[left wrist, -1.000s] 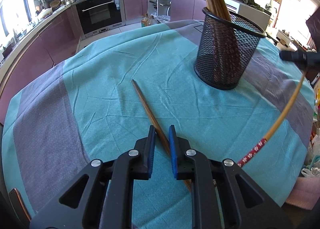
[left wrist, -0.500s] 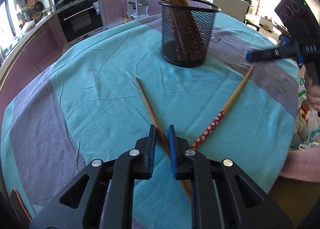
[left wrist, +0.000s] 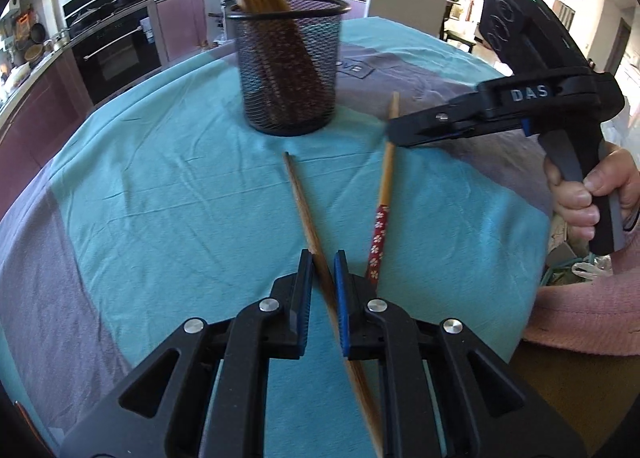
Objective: Organize utensils
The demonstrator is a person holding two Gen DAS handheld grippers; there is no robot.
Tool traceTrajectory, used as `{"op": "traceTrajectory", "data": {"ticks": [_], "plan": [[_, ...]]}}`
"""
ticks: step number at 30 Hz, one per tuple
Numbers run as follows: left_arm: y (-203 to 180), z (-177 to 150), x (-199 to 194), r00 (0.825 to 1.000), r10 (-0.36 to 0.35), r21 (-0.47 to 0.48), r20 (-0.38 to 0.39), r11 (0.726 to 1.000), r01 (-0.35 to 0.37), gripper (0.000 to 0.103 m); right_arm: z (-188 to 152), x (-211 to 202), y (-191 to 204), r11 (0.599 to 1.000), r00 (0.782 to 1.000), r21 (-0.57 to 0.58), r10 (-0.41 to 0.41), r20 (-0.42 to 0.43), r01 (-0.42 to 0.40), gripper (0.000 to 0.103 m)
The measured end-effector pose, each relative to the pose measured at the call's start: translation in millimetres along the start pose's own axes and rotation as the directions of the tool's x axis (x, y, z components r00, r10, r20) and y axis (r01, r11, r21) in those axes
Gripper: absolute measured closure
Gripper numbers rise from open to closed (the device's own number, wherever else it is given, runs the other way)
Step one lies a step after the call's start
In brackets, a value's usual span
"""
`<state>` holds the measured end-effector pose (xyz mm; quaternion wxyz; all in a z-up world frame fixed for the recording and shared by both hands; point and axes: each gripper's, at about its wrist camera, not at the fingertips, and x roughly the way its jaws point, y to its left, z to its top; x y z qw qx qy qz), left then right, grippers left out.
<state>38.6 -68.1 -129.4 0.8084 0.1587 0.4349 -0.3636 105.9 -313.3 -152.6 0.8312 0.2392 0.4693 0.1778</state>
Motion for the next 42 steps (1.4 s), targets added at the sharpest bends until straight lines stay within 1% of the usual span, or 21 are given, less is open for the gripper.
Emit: {"op": "traceTrajectory", "data": {"ticks": [1, 2, 3, 5, 7, 8, 10, 11, 15, 18, 22, 25, 27, 29, 32, 34, 35, 37, 38, 39, 42], "plan": [[-5, 1, 3, 1.000, -0.014, 0.008, 0.001, 1.000, 0.014, 0.093, -2, 1, 6, 1.000, 1.000, -0.014, -0.016, 0.006, 0.017, 0.061], [-8, 1, 4, 1.000, -0.025, 0.019, 0.001, 1.000, 0.025, 0.093, -3, 2, 12, 0.999, 0.999, -0.032, -0.038, 0.014, 0.038, 0.054], [-12, 2, 5, 0.999, -0.033, 0.033, 0.001, 0.999, 0.033, 0.093, -7, 5, 23, 0.993, 0.995, -0.072, -0.092, 0.028, 0.094, 0.052], [-17, 4, 7, 0.999, -0.039, 0.044, 0.002, 0.998, 0.039, 0.092, -12, 10, 39, 0.974, 0.985, -0.144, -0.169, 0.043, 0.173, 0.049], [-15, 5, 10, 0.999, -0.039, 0.037, 0.002, 0.999, 0.039, 0.093, -16, 16, 50, 0.941, 0.967, -0.221, -0.250, 0.058, 0.257, 0.049], [-13, 6, 10, 0.999, -0.038, 0.028, 0.002, 0.999, 0.038, 0.093, -18, 17, 52, 0.930, 0.961, -0.241, -0.270, 0.061, 0.277, 0.050], [-10, 7, 10, 1.000, -0.020, 0.016, 0.005, 1.000, 0.020, 0.093, -20, 18, 53, 0.913, 0.951, -0.268, -0.303, 0.063, 0.309, 0.058], [-8, 7, 10, 1.000, -0.010, 0.011, 0.006, 1.000, 0.010, 0.093, -19, 15, 50, 0.909, 0.949, -0.275, -0.309, 0.062, 0.314, 0.065], [2, 8, 8, 1.000, 0.013, -0.023, 0.007, 1.000, -0.013, 0.093, -17, 5, 37, 0.917, 0.953, -0.265, -0.302, 0.029, 0.298, 0.079], [10, 7, 8, 1.000, 0.031, -0.054, 0.006, 0.998, -0.030, 0.093, -16, -3, 30, 0.902, 0.942, -0.283, -0.334, 0.019, 0.325, 0.083], [20, 10, 9, 0.999, 0.045, -0.095, 0.003, 0.995, -0.045, 0.091, -16, -11, 23, 0.891, 0.932, -0.293, -0.361, 0.004, 0.347, 0.083], [22, 13, 9, 0.997, 0.078, -0.098, 0.001, 0.992, -0.077, 0.090, -10, -13, 14, 0.896, 0.927, -0.248, -0.374, 0.022, 0.368, 0.077], [26, 16, 9, 0.997, 0.079, -0.110, -0.003, 0.991, -0.078, 0.089, -4, -12, 7, 0.907, 0.930, -0.209, -0.366, 0.035, 0.365, 0.072], [30, 20, 11, 0.996, 0.092, -0.121, -0.007, 0.988, -0.092, 0.085, 1, -10, 3, 0.912, 0.930, -0.185, -0.364, 0.051, 0.367, 0.072], [36, 25, 16, 0.994, 0.105, -0.139, -0.014, 0.985, -0.105, 0.084, 4, -5, 5, 0.910, 0.929, -0.183, -0.365, 0.069, 0.371, 0.070], [36, 29, 20, 0.994, 0.110, -0.143, -0.014, 0.984, -0.111, 0.084, 4, -4, 5, 0.908, 0.927, -0.188, -0.366, 0.079, 0.375, 0.075], [36, 30, 21, 0.993, 0.116, -0.142, -0.014, 0.983, -0.117, 0.084, 3, -5, 4, 0.913, 0.931, -0.183, -0.357, 0.077, 0.365, 0.086], [36, 33, 24, 0.991, 0.130, -0.139, -0.016, 0.982, -0.131, 0.084, 1, -8, 1, 0.925, 0.939, -0.162, -0.335, 0.077, 0.343, 0.090], [34, 34, 24, 0.990, 0.138, -0.137, -0.016, 0.981, -0.139, 0.088, 0, -10, -1, 0.933, 0.945, -0.149, -0.319, 0.076, 0.327, 0.092], [32, 35, 25, 0.990, 0.140, -0.132, -0.015, 0.981, -0.141, 0.095, -1, -12, -4, 0.942, 0.951, -0.132, -0.301, 0.074, 0.309, 0.093], [29, 36, 26, 0.988, 0.153, -0.137, -0.013, 0.979, -0.154, 0.096, -1, -18, -5, 0.957, 0.962, -0.111, -0.262, 0.078, 0.270, 0.097]]}}
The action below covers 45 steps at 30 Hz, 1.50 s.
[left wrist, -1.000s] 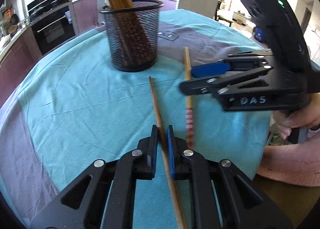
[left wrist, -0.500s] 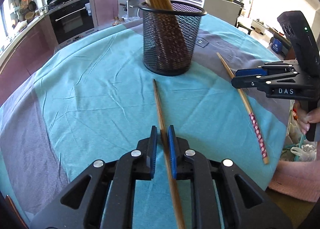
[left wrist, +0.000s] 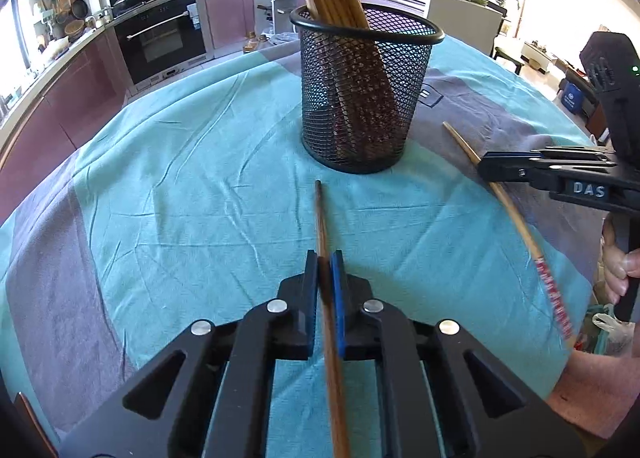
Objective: Organize utensils
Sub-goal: 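Lift both chopsticks upright and carry them over the mesh cup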
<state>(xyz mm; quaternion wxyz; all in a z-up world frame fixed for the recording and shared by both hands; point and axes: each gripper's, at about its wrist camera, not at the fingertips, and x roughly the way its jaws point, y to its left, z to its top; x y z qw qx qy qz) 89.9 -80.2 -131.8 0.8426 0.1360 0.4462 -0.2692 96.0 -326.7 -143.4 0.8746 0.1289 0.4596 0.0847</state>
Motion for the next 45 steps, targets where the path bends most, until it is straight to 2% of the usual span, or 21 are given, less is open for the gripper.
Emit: {"op": "traceTrajectory", "data": {"ticks": [4, 9, 12, 14, 16, 20, 25, 30, 36, 45], "plan": [[5, -2, -6, 1.000, 0.000, -0.039, 0.012, 0.999, 0.001, 0.096, -2, -7, 7, 0.999, 0.999, -0.036, 0.036, 0.002, -0.036, 0.098], [18, -10, -15, 1.000, 0.001, -0.071, 0.016, 0.997, 0.000, 0.096, -8, -8, 36, 0.982, 0.995, -0.163, 0.089, -0.035, -0.094, 0.098], [22, -14, -12, 1.000, 0.011, -0.084, -0.002, 0.996, -0.011, 0.095, -10, 3, 55, 0.966, 0.997, -0.250, 0.051, -0.062, -0.065, 0.098], [25, -16, -12, 1.000, -0.007, -0.099, -0.004, 0.995, 0.006, 0.095, -10, 9, 63, 0.957, 0.997, -0.290, 0.009, -0.073, -0.030, 0.097], [28, -17, -13, 1.000, -0.001, -0.104, -0.003, 0.995, 0.000, 0.093, -11, 13, 69, 0.947, 0.997, -0.322, -0.032, -0.064, 0.009, 0.092], [29, -19, -14, 1.000, 0.000, -0.107, -0.007, 0.994, -0.001, 0.092, -14, 13, 69, 0.942, 0.996, -0.335, -0.048, -0.069, 0.022, 0.083], [24, -16, -11, 1.000, 0.017, -0.110, -0.008, 0.994, -0.018, 0.091, -19, 13, 69, 0.936, 0.997, -0.352, -0.050, -0.064, 0.024, 0.082], [18, -14, -9, 0.999, 0.042, -0.119, -0.009, 0.992, -0.043, 0.093, -19, 14, 72, 0.934, 0.998, -0.358, -0.025, -0.066, 0.000, 0.098], [21, -15, -11, 0.999, 0.047, -0.152, -0.005, 0.987, -0.047, 0.096, -17, 11, 70, 0.940, 0.998, -0.341, 0.010, -0.056, -0.029, 0.098], [19, -14, -17, 0.999, 0.039, -0.164, 0.014, 0.986, -0.036, 0.096, -12, -3, 79, 0.931, 0.993, -0.347, 0.113, -0.021, -0.113, 0.098]]}}
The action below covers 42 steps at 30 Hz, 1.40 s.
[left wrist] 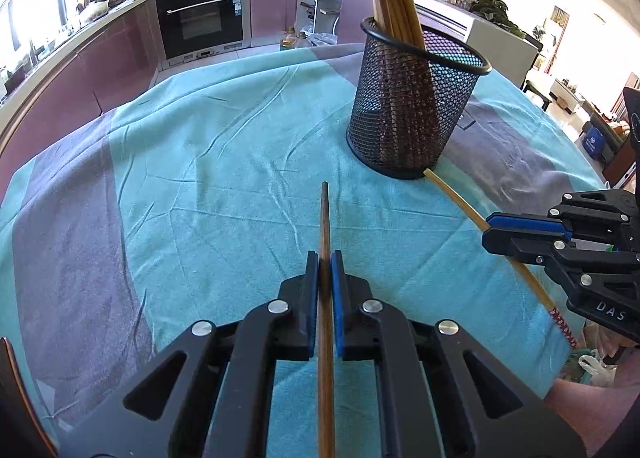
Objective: Organize utensils
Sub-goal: 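Lift both chopsticks upright and carry them over the mesh cup, then lower both chopsticks into the mesh cup and open both tools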
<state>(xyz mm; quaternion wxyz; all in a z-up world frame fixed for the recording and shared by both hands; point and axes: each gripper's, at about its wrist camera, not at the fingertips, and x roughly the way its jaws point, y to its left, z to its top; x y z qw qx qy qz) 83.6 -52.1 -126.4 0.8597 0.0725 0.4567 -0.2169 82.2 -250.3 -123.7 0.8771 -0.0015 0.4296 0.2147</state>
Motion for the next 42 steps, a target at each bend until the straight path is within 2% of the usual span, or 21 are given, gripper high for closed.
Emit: {"op": "traceTrajectory", "data": {"ticks": [8, 19, 27, 36, 42], "plan": [[0, 2, -11, 1.000, -0.002, -0.011, 0.027, 1.000, 0.002, 0.096, 6, -9, 3, 0.999, 0.998, 0.009, 0.051, 0.048, -0.052, 0.098], [2, 3, -20, 0.999, 0.001, -0.028, 0.051, 1.000, 0.001, 0.096, 16, -20, 5, 0.997, 0.991, 0.005, 0.077, 0.107, -0.078, 0.098], [10, 6, -41, 0.995, -0.032, -0.046, 0.099, 0.998, 0.037, 0.096, 26, -38, 0, 0.995, 0.980, 0.014, 0.095, 0.176, -0.099, 0.098], [14, 14, -81, 0.979, -0.080, -0.047, 0.187, 0.995, 0.090, 0.096, 36, -60, -9, 0.992, 0.960, 0.027, 0.114, 0.256, -0.125, 0.098], [14, 20, -114, 0.961, -0.100, -0.034, 0.257, 0.993, 0.112, 0.096, 40, -66, -11, 0.990, 0.952, 0.022, 0.125, 0.279, -0.137, 0.098]]}}
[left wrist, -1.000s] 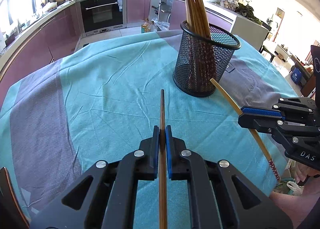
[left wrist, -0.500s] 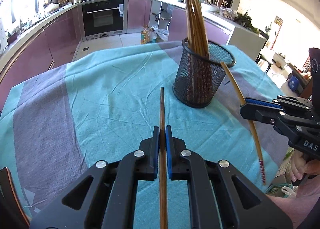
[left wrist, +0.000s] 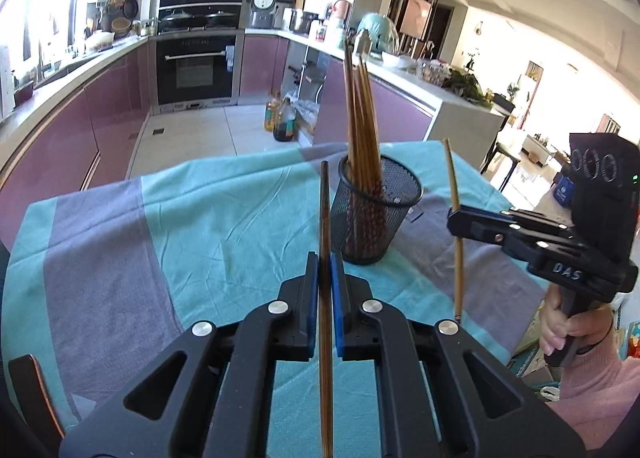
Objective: Organize utensils
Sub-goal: 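Lower both chopsticks into the mesh cup and open both tools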
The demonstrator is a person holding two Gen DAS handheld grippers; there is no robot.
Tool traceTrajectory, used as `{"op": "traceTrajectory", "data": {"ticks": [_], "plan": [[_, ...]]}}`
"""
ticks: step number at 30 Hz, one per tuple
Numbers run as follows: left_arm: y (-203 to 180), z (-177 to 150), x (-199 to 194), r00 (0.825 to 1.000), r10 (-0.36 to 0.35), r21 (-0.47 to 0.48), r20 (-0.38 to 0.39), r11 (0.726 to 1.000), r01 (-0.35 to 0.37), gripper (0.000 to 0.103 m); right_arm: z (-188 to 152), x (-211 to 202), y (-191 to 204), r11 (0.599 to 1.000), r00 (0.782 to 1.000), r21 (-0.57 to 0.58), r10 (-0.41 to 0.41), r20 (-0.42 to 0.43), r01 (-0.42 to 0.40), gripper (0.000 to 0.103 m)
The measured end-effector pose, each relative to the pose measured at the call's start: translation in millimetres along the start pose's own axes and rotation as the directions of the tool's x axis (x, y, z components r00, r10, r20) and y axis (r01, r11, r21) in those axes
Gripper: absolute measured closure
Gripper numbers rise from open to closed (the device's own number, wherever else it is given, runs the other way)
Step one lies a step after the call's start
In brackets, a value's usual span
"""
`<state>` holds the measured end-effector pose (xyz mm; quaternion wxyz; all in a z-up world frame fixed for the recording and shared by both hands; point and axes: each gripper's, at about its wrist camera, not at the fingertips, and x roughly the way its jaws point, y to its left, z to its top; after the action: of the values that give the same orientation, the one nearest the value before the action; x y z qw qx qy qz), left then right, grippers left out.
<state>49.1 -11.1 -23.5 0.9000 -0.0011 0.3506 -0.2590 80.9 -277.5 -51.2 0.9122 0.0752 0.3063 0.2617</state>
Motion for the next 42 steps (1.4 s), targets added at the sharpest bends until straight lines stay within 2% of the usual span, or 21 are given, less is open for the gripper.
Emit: {"op": "traceTrajectory", "data": {"ticks": [9, 18, 30, 42], "plan": [[-8, 11, -32, 0.997, -0.011, 0.004, 0.076, 1.000, 0.011, 0.096, 13, -11, 7, 1.000, 0.999, -0.027, 0.016, 0.048, -0.015, 0.098], [-9, 25, -43, 0.992, -0.028, -0.006, 0.120, 1.000, 0.028, 0.096, 35, -24, 9, 0.998, 0.993, -0.060, 0.015, 0.118, -0.007, 0.098], [-14, 57, -50, 0.976, -0.069, -0.018, 0.205, 0.997, 0.075, 0.096, 63, -38, 5, 0.996, 0.984, -0.086, 0.003, 0.180, 0.013, 0.098], [-24, 102, -60, 0.956, -0.082, 0.019, 0.281, 0.997, 0.080, 0.096, 93, -57, -5, 0.994, 0.970, -0.090, -0.031, 0.243, 0.054, 0.098]]}}
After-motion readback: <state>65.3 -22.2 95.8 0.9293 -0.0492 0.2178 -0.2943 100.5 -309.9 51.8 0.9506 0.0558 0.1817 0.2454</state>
